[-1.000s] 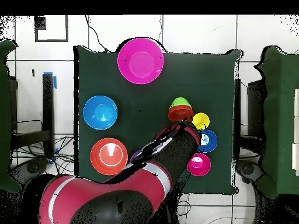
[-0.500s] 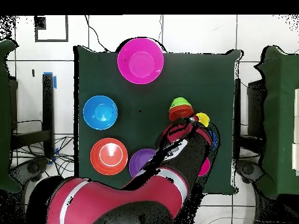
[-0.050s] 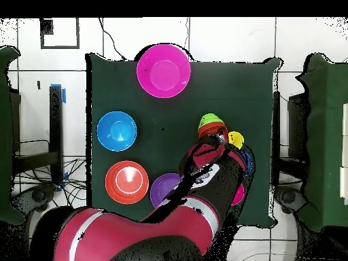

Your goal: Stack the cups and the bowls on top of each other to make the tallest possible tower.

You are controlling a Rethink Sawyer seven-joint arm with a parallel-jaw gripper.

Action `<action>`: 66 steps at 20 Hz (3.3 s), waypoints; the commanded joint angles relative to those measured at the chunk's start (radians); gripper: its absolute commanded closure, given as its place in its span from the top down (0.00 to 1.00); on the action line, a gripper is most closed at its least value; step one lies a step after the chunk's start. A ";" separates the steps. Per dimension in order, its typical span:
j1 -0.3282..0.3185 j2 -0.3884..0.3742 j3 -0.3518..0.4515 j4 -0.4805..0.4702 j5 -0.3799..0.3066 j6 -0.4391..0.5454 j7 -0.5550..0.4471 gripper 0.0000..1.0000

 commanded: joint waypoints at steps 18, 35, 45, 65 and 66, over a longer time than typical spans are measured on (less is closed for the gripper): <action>0.045 0.026 0.206 0.036 0.165 -0.051 0.212 0.00; 0.055 0.009 0.162 -0.011 0.143 -0.140 0.162 0.00; 0.067 -0.015 0.108 -0.076 0.070 -0.114 0.075 0.00; -0.283 -0.058 0.367 -0.148 -0.374 0.058 0.058 0.00; -0.274 -0.046 0.346 -0.141 -0.340 0.056 0.084 0.00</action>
